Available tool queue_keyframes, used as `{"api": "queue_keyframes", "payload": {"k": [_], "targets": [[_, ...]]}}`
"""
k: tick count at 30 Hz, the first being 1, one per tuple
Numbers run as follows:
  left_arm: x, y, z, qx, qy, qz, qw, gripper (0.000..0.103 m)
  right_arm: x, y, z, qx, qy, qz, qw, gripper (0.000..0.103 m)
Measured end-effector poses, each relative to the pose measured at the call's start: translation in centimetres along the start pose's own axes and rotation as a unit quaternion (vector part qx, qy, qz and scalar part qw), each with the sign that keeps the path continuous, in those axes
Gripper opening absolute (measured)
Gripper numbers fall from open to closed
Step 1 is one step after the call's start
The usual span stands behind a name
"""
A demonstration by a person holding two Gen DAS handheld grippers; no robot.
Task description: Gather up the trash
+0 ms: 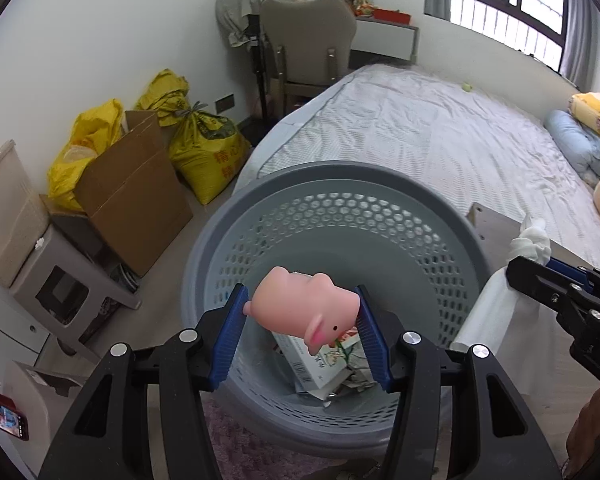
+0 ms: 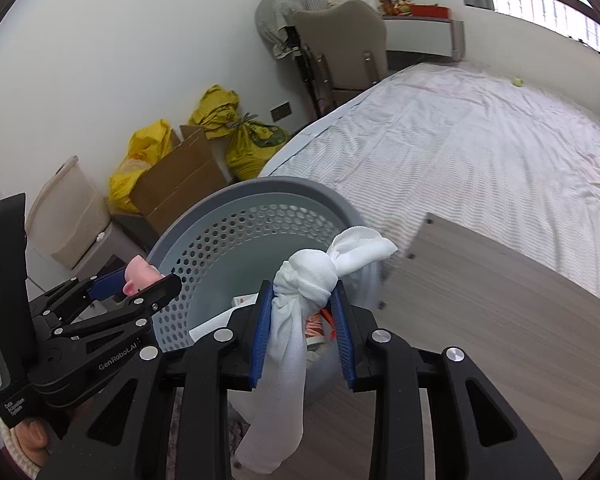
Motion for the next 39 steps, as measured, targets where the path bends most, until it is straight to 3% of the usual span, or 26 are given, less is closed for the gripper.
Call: {"api": "queue_keyframes", "payload": {"k": [10, 12, 16, 27, 39], "targets": [[-0.4, 1.5, 1.4, -0.016, 0.008, -0.018, 0.9997, 0.054, -0.8, 1.2, 4.2, -0.021, 0.03, -0.008, 0.999, 0.029], [-0.4, 1.6, 1.4, -0.016, 0.006, -0.02, 0.9997, 0.064, -0.9, 1.1, 4.3, -0.022, 0.029, -0.009, 0.999, 0.029], [-0.5, 1.5, 1.1, -0.021, -0.002, -0.018, 0.9996, 0.069, -0.8, 0.9, 3.8, -0.019, 0.018, -0.01, 1.0, 0.057], [-0.4, 1.6, 0.4, -0.029, -0.005, -0.026, 0.9992, 0.085, -0.2, 1.1, 3.1, 0.001, 0.014, -0.011, 1.0, 0.057], [-0.5, 1.9, -0.8, -0.043, -0.011, -0.033, 0.9985, 0.096, 0.5, 1.1, 1.8, 0.027, 0.004, -0.015, 1.0, 0.068]]}}
Point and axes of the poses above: each gripper's, at about its wrist camera, not at the fingertips, and z roughly the way its jaws point, y to its left, x to its underside, the point moved 1 cm from there along z, roughly the way its jaws point, and after that the axes turned 4 degrees about -y, right-handed, at the moved point
